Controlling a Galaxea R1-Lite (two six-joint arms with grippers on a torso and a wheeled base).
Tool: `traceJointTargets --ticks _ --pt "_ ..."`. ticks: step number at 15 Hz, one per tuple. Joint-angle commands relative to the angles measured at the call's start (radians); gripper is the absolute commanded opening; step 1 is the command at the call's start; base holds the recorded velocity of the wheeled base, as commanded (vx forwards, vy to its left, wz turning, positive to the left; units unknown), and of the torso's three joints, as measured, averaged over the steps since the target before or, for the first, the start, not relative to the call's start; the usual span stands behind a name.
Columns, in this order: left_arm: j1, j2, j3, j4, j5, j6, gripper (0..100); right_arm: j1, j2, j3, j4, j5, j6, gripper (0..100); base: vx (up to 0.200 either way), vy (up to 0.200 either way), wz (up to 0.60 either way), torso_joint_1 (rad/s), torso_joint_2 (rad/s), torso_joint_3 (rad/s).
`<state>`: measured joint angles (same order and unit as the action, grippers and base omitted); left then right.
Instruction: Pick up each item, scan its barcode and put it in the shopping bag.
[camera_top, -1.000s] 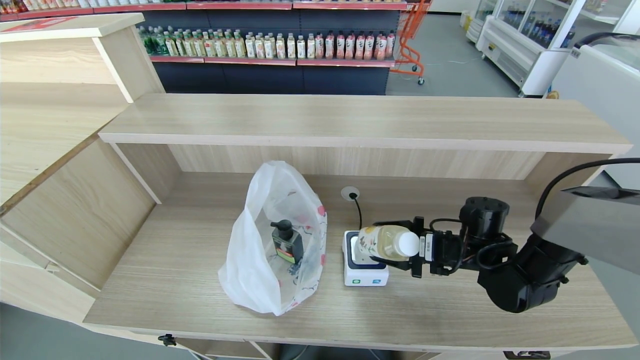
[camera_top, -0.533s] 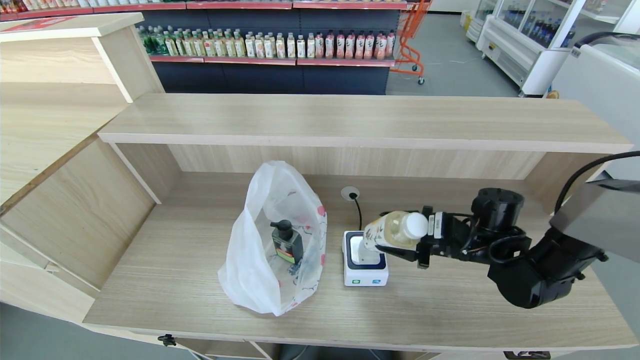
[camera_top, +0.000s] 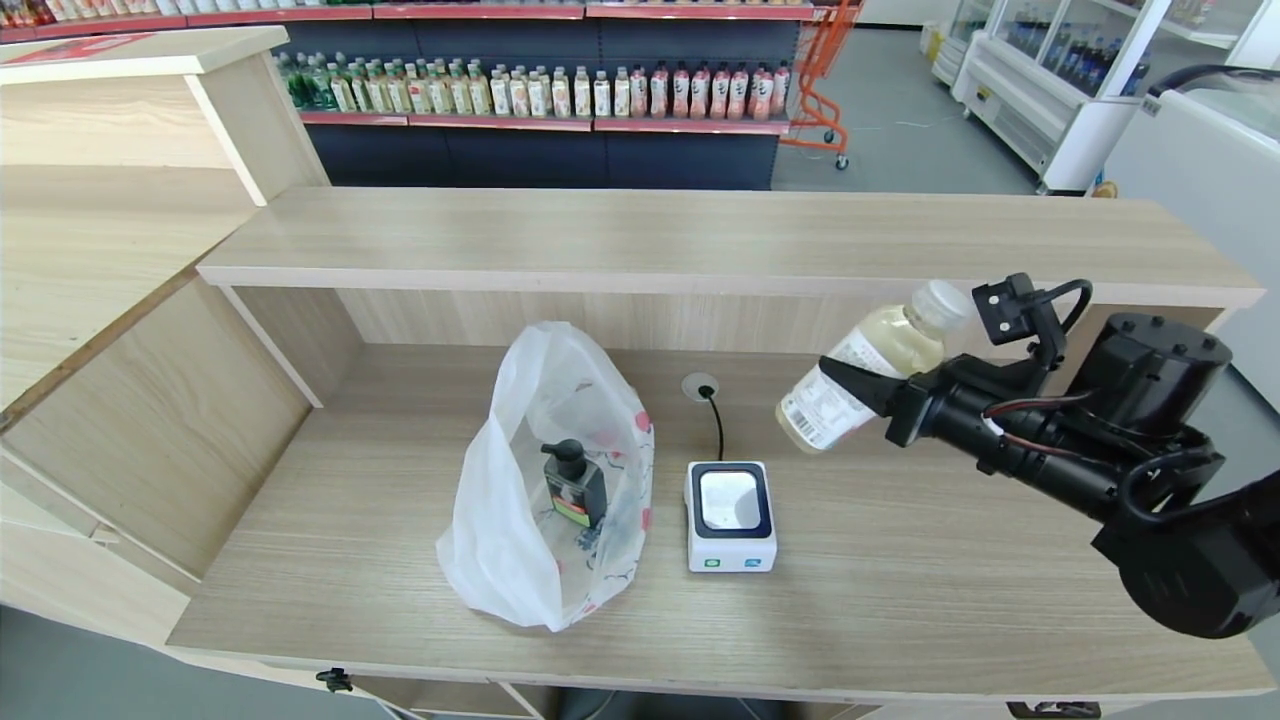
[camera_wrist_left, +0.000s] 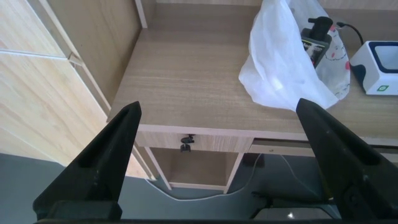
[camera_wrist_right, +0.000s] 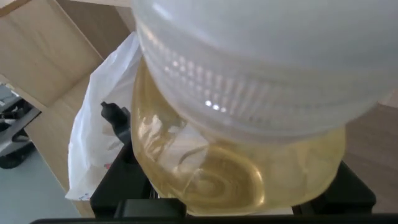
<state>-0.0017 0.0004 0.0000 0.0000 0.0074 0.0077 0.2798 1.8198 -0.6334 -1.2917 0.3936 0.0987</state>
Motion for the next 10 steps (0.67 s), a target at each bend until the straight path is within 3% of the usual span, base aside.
traceJointTargets --ticks 1,6,10 --pt "0.000 0.000 0.000 0.000 0.000 0.000 100 0.006 -0.025 0.003 0.011 -0.019 0.030 0 0.000 0.000 0.00 0.000 0.00 0.000" --pt "0.000 0.000 0.000 0.000 0.000 -0.002 100 0.001 -0.053 0.020 0.028 -0.024 0.088 0 0.000 0.000 0.00 0.000 0.00 0.000" --pt "0.000 0.000 0.000 0.000 0.000 0.000 100 0.001 -0.076 0.011 0.080 -0.022 0.119 0 0.000 0.200 0.00 -0.003 0.00 0.006"
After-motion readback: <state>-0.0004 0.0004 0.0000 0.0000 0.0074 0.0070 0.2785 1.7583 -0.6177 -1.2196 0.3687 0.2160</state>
